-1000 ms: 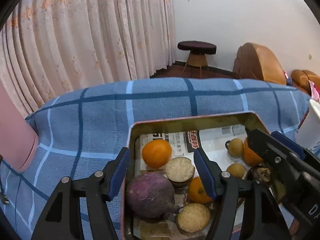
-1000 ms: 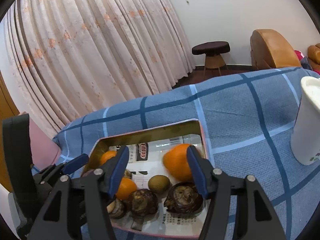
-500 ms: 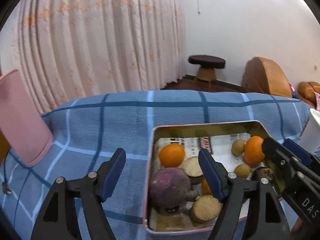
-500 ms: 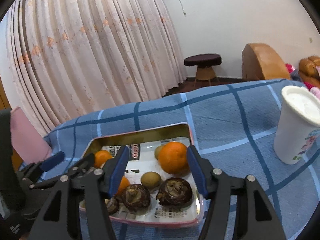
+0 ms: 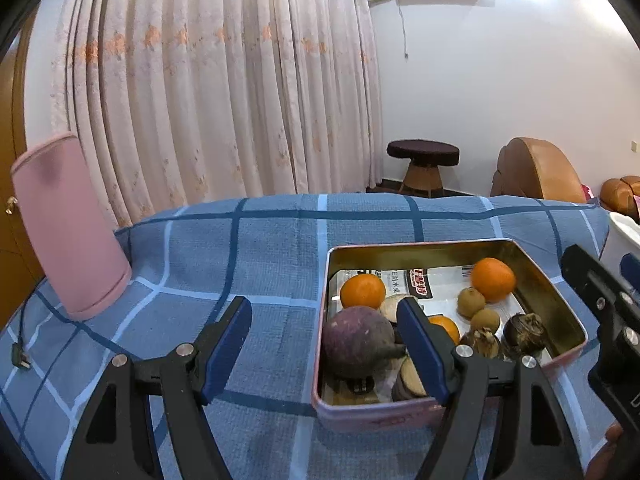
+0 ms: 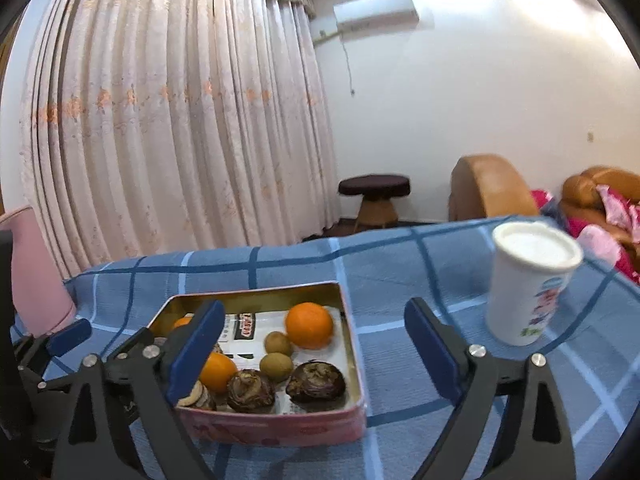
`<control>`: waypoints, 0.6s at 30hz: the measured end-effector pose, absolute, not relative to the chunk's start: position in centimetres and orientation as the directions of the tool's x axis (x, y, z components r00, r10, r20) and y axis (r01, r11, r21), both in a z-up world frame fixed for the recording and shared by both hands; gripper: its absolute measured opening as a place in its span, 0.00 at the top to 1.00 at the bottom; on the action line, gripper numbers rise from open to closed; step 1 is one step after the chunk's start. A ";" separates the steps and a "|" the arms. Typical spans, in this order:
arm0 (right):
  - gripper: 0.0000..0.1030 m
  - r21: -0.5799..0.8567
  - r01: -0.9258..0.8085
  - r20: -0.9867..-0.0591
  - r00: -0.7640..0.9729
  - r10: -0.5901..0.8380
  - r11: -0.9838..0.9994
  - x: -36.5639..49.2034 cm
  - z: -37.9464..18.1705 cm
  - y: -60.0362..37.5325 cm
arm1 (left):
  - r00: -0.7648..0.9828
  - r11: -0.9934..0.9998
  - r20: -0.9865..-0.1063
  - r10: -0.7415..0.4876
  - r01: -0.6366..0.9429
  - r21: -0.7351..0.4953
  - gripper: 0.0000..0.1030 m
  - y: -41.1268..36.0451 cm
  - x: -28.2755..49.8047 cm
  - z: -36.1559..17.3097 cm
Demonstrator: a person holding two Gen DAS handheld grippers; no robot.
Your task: Organize fruits
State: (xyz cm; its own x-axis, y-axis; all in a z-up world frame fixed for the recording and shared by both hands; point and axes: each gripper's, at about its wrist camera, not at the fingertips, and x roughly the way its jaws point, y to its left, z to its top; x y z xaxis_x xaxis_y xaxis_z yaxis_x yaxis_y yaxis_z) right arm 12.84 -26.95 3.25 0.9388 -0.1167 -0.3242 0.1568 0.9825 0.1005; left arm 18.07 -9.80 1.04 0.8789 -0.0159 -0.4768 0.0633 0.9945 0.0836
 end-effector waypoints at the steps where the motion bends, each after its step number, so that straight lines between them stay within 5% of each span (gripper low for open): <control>1: 0.08 0.092 0.162 -0.316 0.940 -0.125 0.982 12.5 3.3 -26.8 | 0.885 0.994 -0.465 -0.014 0.063 0.091 0.26 -9.8 17.7 1.0; 15: 0.01 0.040 0.194 -0.213 0.960 -0.181 0.980 7.0 3.9 -25.1 | 0.926 0.997 -0.372 -0.059 0.073 0.022 0.25 -7.8 12.8 1.7; 18: 0.01 0.067 0.195 -0.187 0.966 -0.180 0.978 5.9 4.0 -25.4 | 0.932 0.997 -0.357 -0.063 0.075 0.020 0.19 -7.7 12.1 1.8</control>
State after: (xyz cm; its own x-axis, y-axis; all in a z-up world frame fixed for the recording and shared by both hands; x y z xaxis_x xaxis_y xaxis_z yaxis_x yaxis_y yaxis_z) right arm 5.87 -25.38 4.05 0.9658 -0.1801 -0.1867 0.1953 0.9785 0.0665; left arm 12.13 -7.70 1.77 0.9319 -0.0633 -0.3572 0.0753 0.9970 0.0199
